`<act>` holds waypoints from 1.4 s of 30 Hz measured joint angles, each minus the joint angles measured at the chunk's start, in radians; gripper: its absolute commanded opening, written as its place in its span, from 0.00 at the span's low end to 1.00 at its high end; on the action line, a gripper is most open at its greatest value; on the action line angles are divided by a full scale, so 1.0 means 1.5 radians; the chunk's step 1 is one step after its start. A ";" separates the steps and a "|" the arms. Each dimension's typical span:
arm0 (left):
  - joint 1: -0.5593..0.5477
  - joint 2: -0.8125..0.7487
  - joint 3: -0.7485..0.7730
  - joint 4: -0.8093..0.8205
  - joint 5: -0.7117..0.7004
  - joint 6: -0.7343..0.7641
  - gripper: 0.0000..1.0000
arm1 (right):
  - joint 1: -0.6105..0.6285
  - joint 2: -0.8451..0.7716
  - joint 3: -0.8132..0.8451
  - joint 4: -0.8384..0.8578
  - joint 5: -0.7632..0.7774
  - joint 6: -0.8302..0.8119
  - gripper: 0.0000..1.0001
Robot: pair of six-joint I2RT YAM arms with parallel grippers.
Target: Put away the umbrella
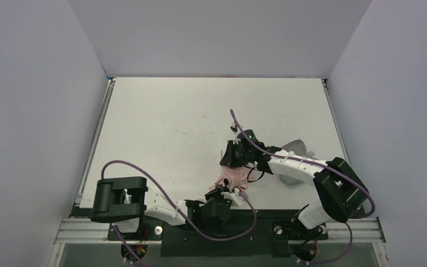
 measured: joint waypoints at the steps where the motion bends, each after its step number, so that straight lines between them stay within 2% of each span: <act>1: -0.012 0.020 0.012 0.002 -0.026 0.012 0.00 | 0.000 0.004 -0.008 0.006 -0.003 0.003 0.00; 7: -0.053 0.113 0.065 0.002 -0.132 0.054 0.00 | 0.002 0.047 -0.065 0.089 -0.016 0.026 0.00; 12: -0.064 0.150 0.093 -0.017 -0.180 0.053 0.00 | 0.004 0.043 -0.105 0.163 -0.014 0.046 0.00; 13: -0.066 0.153 0.096 -0.022 -0.185 0.049 0.03 | 0.004 0.041 -0.112 0.174 -0.013 0.048 0.00; 15: -0.066 0.157 0.104 -0.037 -0.189 0.039 0.16 | 0.005 0.034 -0.129 0.199 -0.007 0.053 0.00; 16: -0.066 0.157 0.107 -0.045 -0.189 0.034 0.27 | 0.006 0.031 -0.138 0.212 -0.004 0.057 0.00; 18: -0.065 0.155 0.113 -0.066 -0.188 0.017 0.40 | 0.009 0.026 -0.153 0.233 0.008 0.061 0.00; 21: -0.057 0.141 0.112 -0.096 -0.172 -0.012 0.54 | 0.010 0.026 -0.172 0.245 0.022 0.063 0.00; 24: -0.050 0.101 0.104 -0.129 -0.146 -0.035 0.73 | 0.010 0.026 -0.188 0.245 0.034 0.063 0.00; 29: -0.032 -0.001 0.085 -0.166 -0.068 -0.072 0.99 | 0.013 0.026 -0.197 0.246 0.045 0.063 0.00; 35: 0.021 -0.124 0.071 -0.212 0.109 -0.102 0.97 | 0.014 0.026 -0.197 0.246 0.049 0.063 0.00; 42: 0.151 -0.242 0.029 -0.214 0.348 -0.116 0.97 | 0.014 0.026 -0.197 0.246 0.051 0.063 0.00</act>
